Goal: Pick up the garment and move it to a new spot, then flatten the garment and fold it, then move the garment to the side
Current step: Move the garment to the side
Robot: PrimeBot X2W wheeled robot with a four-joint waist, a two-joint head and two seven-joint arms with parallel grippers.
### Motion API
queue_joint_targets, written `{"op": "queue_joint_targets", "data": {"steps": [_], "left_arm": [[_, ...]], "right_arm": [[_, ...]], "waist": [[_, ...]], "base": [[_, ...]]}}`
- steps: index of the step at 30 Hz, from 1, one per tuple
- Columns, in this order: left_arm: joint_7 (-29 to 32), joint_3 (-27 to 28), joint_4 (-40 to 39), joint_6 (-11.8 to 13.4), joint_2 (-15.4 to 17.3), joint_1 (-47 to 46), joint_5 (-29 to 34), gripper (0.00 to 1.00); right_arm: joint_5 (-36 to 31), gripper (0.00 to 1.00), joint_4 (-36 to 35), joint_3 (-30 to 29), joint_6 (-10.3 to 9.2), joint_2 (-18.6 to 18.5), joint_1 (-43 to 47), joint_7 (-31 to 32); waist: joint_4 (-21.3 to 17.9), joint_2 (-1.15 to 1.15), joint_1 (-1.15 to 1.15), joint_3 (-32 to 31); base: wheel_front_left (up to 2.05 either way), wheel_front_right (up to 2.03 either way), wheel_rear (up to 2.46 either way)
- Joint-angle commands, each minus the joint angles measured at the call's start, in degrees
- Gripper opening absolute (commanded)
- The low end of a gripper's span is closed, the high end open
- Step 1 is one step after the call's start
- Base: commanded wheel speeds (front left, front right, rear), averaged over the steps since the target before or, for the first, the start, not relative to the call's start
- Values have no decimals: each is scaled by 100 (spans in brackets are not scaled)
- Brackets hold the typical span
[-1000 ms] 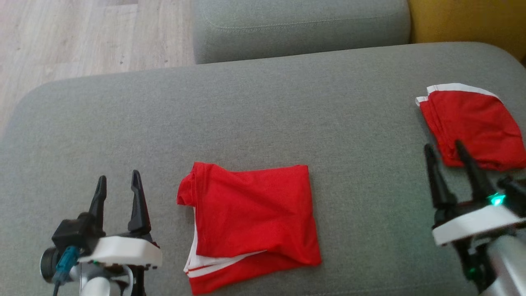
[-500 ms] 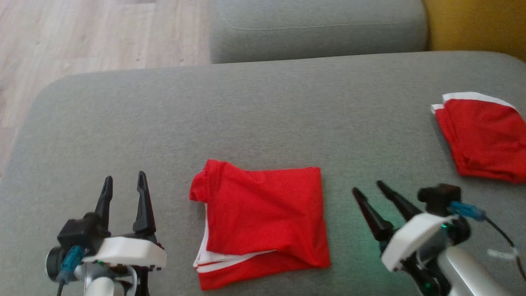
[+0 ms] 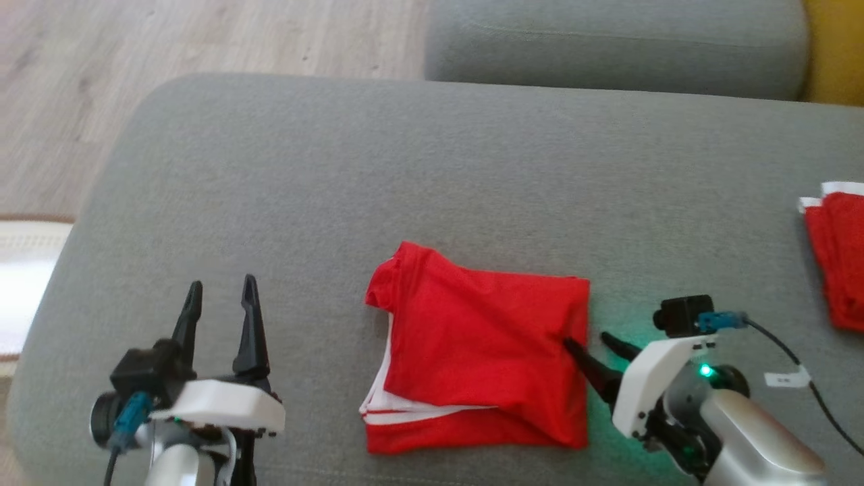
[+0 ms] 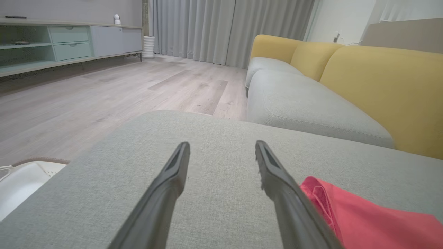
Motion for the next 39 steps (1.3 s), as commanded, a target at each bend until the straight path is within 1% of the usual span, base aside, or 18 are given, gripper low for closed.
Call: {"op": "queue_joint_targets", "data": {"steps": [1, 8, 9, 10, 11, 15, 18, 21, 27, 28, 32, 39], "left_arm": [[-70, 181, -201, 21, 6, -338, 9, 100], [-70, 156, -184, 59, 3, -393, -9, 100], [-70, 153, -181, 68, 3, -399, -14, 100], [-70, 153, -179, 77, 3, -403, -19, 100], [-70, 165, -167, 83, 2, -414, -30, 100], [-70, 172, -160, 39, 2, -432, -42, 100], [-70, 100, -201, -11, 1, -451, -53, 100], [-70, -9, -190, -42, 1, -500, -63, 100], [-70, -274, -137, -107, 1, -698, -123, 100], [-70, -274, -137, -107, 1, -698, -123, 100], [-70, -390, -102, -140, 1, -813, -155, 100], [-70, -548, -80, -205, 1, -956, -117, 100]], "right_arm": [[121, 100, -84, 130, -4, 29, -228, 30], [712, 100, 289, 407, -4, 159, -390, 563], [756, 73, 308, 424, -4, 177, -437, 556], [790, 38, 313, 440, -4, 192, -487, 519], [831, 0, 339, 476, -4, 201, -596, 434], [813, 0, 292, 559, -4, 135, -867, 171], [763, 0, 156, 610, -4, -32, -1130, 0], [746, 0, -1, 683, -4, -255, -1384, -7], [794, 0, -227, 803, -4, -621, -1780, 109], [794, 0, -227, 803, -4, -621, -1780, 109], [951, 0, -326, 795, -4, -726, -1865, 56], [1086, 0, -432, 898, -4, -766, -1898, -54]], "waist": [[107, 0, 0, 77], [226, 0, 0, 162], [228, 0, 0, 164], [225, 0, 0, 163], [200, 0, 0, 150], [72, 0, 0, 99], [-108, 0, 0, 77], [-346, 0, 0, 63], [-980, 0, 0, 87], [-980, 0, 0, 87], [-1450, 0, 0, 106], [-2290, 0, 0, 205]], "base": [[0, 0, 0], [0, 0, 0], [0, 0, 0], [0, 0, 0], [0, 0, 0], [0, 0, 0], [0, 0, 0], [0, 0, 0], [0, 0, 0], [0, 0, 0], [0, 0, 0], [0, 0, 0]]}}
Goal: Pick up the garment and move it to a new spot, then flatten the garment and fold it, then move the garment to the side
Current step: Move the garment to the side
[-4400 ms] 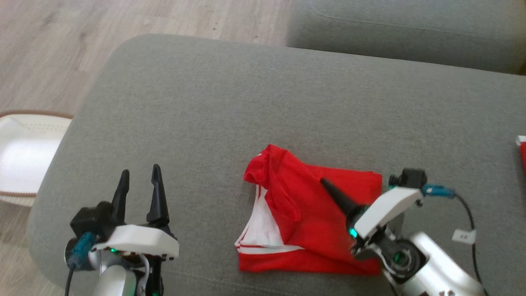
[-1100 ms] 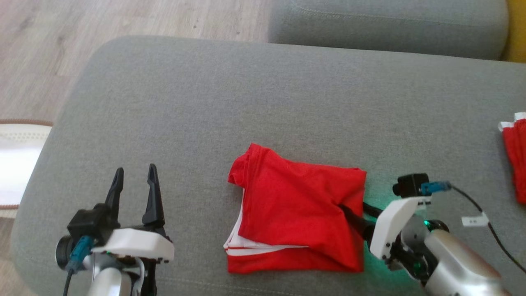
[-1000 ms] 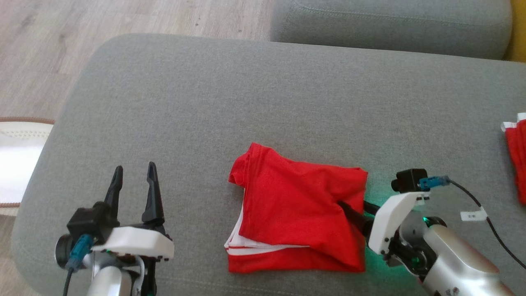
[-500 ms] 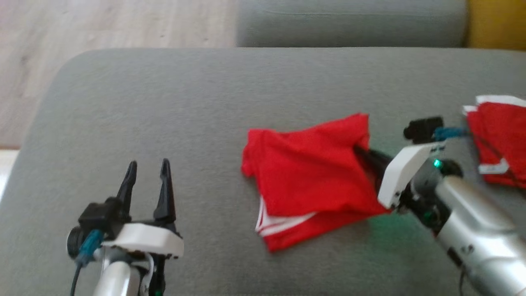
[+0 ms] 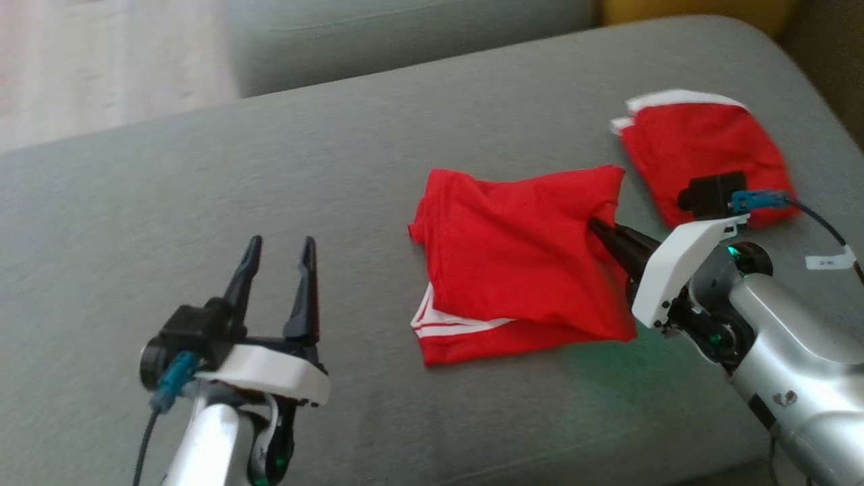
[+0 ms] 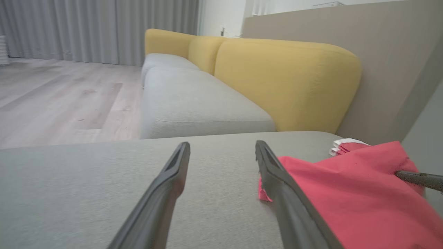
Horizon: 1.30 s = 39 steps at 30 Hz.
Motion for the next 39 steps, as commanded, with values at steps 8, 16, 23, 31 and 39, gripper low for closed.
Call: {"op": "queue_joint_targets", "data": {"steps": [8, 16, 23, 31, 39], "left_arm": [[-70, -87, -83, -119, 11, -508, 36, 100], [-70, -92, -158, -168, 12, -725, 303, 100], [-70, -218, -86, -125, 12, -1061, 552, 100], [-70, -257, 29, 22, 38, -1384, 720, 100], [-70, -343, -38, 90, 35, -1542, 773, 100]], "right_arm": [[146, 0, -285, 139, -4, -117, -317, -300], [164, 0, -324, 381, -4, -521, -860, -414], [427, 0, -463, 879, -4, -1433, -1840, -120], [644, 0, -212, 1342, -4, -2738, -2727, -38], [256, 0, 489, 1915, -4, -3316, -3286, 255]], "waist": [[-847, 0, 0, 222], [-708, 0, 0, 682], [-280, 0, 0, 1487], [81, 0, 0, 2249], [180, 0, 0, 2569]], "base": [[0, 0, 0], [0, 0, 0], [0, 0, 0], [0, 0, 0], [0, 0, 0]]}}
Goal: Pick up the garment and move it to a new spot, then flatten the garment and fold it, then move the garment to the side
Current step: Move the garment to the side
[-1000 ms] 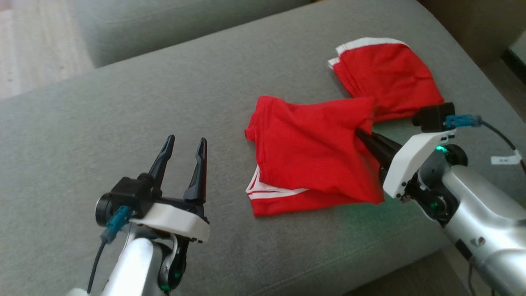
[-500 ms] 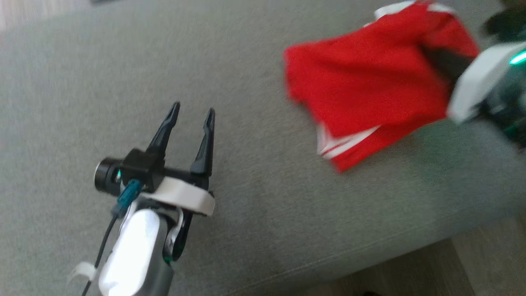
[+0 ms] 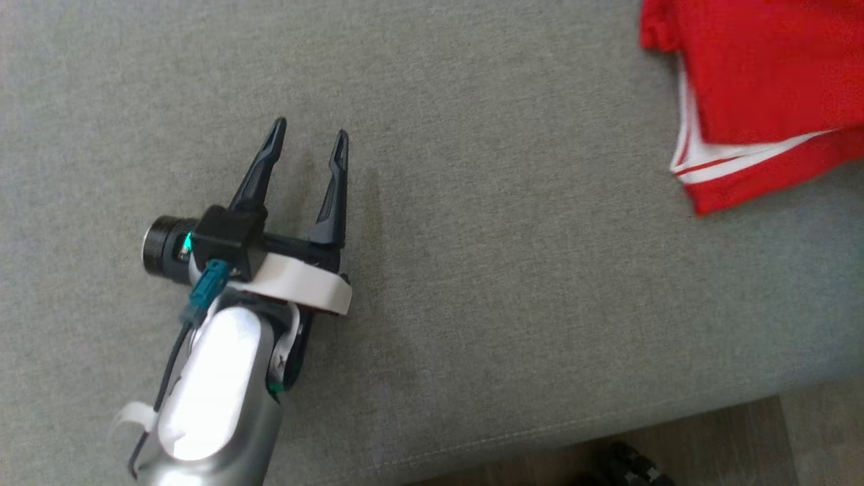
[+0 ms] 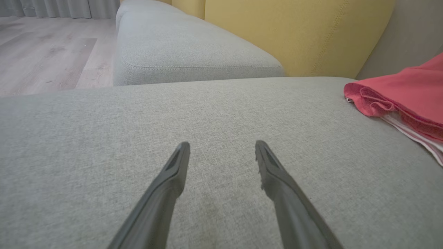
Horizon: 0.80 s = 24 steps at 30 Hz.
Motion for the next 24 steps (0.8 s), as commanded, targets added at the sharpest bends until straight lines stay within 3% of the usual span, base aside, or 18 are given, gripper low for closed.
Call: {"op": "queue_joint_targets", "data": {"steps": [1, 4, 5, 6, 7, 16, 24], "left_arm": [[-33, 90, -183, 38, 39, -145, 71, 100], [-34, 55, -175, 54, 38, -208, 75, 100], [-34, 50, -170, 59, 37, -221, 75, 100], [-34, 48, -163, 63, 40, -231, 73, 100], [-34, 49, -153, 65, 45, -239, 70, 100], [-34, 174, -168, 94, 67, -120, -56, 100], [-34, 537, -496, 218, 117, 273, -186, 100]], "right_arm": [[-58, 0, 127, 15, -4, -273, -16, -2], [-228, 0, 506, 162, -4, -183, -126, -3], [-267, 26, 602, 202, -4, -137, -150, -34], [-283, 80, 692, 236, -4, -87, -162, -61], [-310, 100, 804, 260, -4, -42, -178, -97], [-664, 100, 1390, 340, -4, 407, -302, -1156], [-886, 100, 853, 320, -4, 510, -50, -2302]], "waist": [[24, 0, -1, 70], [34, 0, -1, 134], [35, 0, -1, 148], [35, 0, -1, 155], [36, 0, -1, 155], [26, 0, -1, -447], [89, 0, -1, -1457]], "base": [[0, 0, 0], [0, 0, 0], [0, 0, 0], [0, 0, 0], [0, 0, 0], [0, 0, 0], [0, 0, 0]]}}
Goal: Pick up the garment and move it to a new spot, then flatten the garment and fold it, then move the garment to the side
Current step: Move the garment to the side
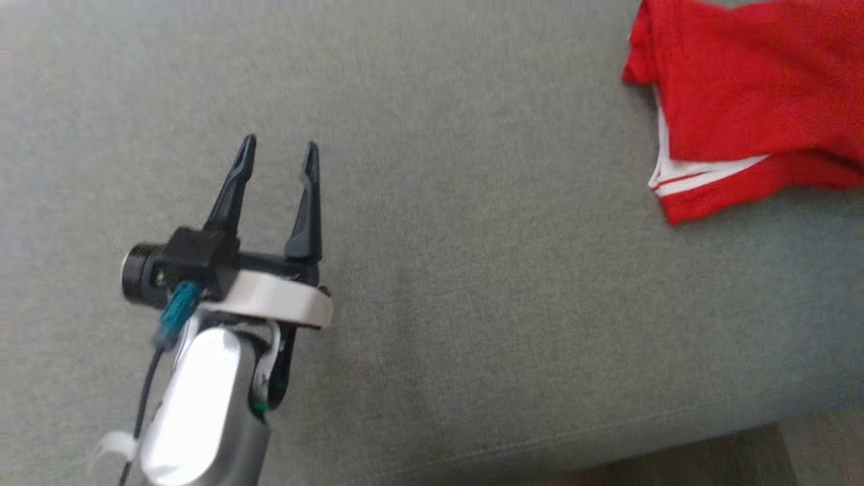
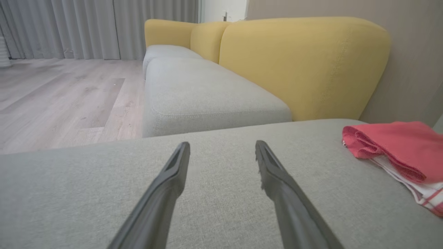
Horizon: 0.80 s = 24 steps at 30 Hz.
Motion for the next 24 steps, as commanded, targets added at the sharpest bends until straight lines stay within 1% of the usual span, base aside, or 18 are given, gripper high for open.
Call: {"op": "queue_joint_targets", "data": {"steps": [1, 4, 7, 12, 13, 14, 17, 18, 22, 24], "left_arm": [[-30, 276, -306, 53, 76, -25, -47, 100], [-30, 378, -476, 68, 134, 174, -91, 100], [-30, 458, -619, 118, 146, 394, -148, 100], [-30, 630, -629, 204, 148, 741, -339, 100], [-30, 630, -629, 204, 148, 741, -339, 100], [-30, 652, -612, 212, 146, 800, -375, 100], [-30, 692, -545, 243, 148, 944, -421, 100], [-30, 701, -511, 240, 140, 999, -461, 100], [-17, 690, -330, 212, 145, 1092, -535, 100], [-19, 701, -280, 184, 146, 1128, -588, 100]], "right_arm": [[-7, 100, -160, -33, -4, -135, 263, -159], [-1, 100, -511, -154, -4, -110, 512, -332], [0, 100, -850, -407, -4, -95, 838, -460], [-105, 100, -1355, -1108, -4, 47, 1601, -604], [-105, 100, -1355, -1108, -4, 47, 1601, -604], [-156, 100, -1393, -1321, -4, 125, 1791, -624], [-469, 100, -1433, -2111, -4, 476, 2432, -664], [-715, 100, -1596, -2730, -4, 780, 2917, -670], [-1393, 100, -2131, -4009, -4, 1419, 3954, -673], [-1666, 100, -2393, -4503, -4, 1766, 4491, -674]], "waist": [[47, 0, 0, -497], [75, 0, 0, -808], [113, 0, 0, -1092], [168, 0, 0, -1393], [168, 0, 0, -1393], [181, 0, 0, -1441], [235, 0, 0, -1543], [282, 0, 0, -1588], [373, 0, 0, -1620], [421, 0, 0, -1658]], "base": [[0, 0, 0], [0, 0, 0], [0, 0, 0], [0, 0, 0], [0, 0, 0], [0, 0, 0], [0, 0, 0], [0, 0, 0], [0, 0, 0], [0, 0, 0]]}}
